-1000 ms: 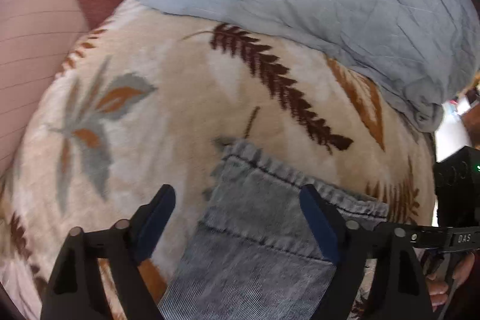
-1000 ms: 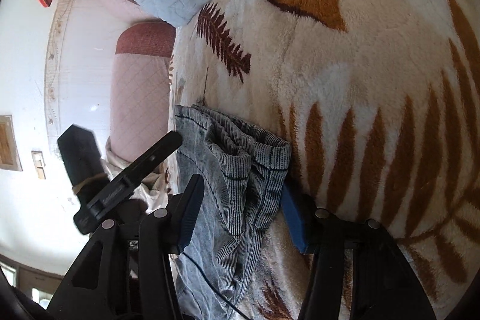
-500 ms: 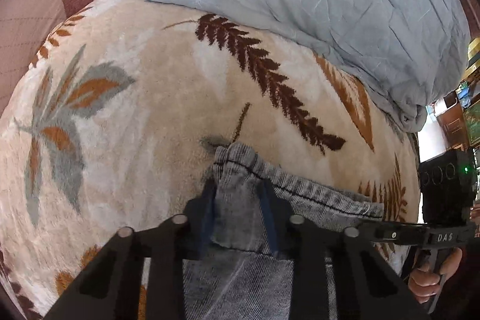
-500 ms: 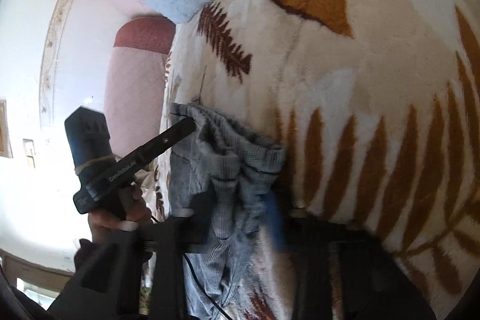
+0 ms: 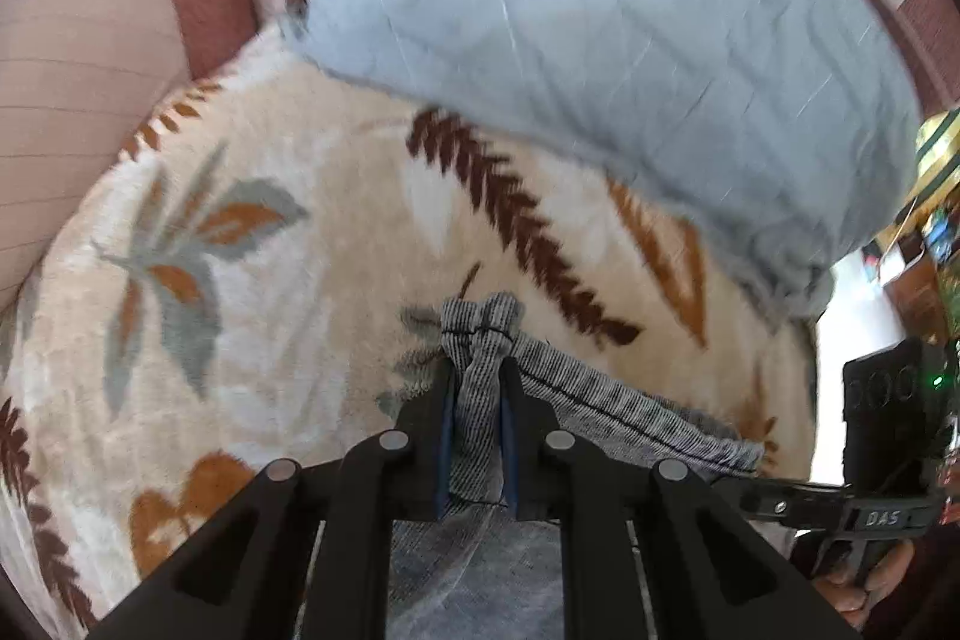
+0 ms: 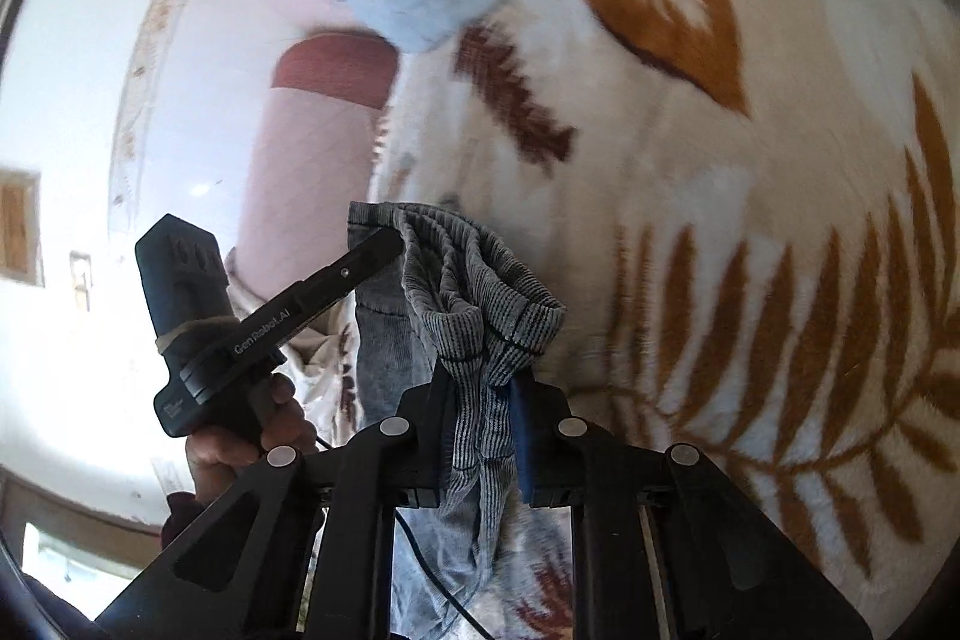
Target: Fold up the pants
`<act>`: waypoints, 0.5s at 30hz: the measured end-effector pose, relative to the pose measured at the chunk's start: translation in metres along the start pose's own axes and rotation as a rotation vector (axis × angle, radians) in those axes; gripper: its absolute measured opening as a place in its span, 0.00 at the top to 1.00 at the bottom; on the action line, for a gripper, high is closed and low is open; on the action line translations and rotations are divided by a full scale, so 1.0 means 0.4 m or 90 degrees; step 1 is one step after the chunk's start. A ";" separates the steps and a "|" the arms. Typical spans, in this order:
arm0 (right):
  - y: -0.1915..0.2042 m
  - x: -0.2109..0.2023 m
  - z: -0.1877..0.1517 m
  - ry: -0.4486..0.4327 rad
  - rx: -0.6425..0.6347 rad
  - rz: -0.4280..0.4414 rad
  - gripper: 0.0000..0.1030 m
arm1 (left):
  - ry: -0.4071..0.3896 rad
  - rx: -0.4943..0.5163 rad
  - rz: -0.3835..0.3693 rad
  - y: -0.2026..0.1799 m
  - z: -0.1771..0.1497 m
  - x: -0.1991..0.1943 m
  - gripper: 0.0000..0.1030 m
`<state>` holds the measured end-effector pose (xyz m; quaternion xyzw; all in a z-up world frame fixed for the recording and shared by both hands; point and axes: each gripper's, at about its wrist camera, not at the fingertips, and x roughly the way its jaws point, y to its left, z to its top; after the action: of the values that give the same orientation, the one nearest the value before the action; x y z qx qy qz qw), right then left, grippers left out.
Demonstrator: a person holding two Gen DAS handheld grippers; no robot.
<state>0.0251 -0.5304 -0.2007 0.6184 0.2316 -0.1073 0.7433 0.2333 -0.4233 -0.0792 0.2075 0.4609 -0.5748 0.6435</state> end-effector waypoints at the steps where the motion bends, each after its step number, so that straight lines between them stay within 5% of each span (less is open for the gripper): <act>1: 0.017 -0.005 -0.005 -0.004 -0.012 0.007 0.86 | -0.014 -0.004 -0.003 -0.002 0.012 -0.015 0.86; 15: 0.265 -0.062 -0.165 -0.004 -0.236 0.097 0.86 | -0.131 -0.063 0.023 0.042 -0.138 -0.310 0.88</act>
<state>0.0368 -0.4470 -0.1051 0.4865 0.1976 -0.0084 0.8510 0.2401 -0.3069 -0.0075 0.1234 0.4164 -0.5579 0.7072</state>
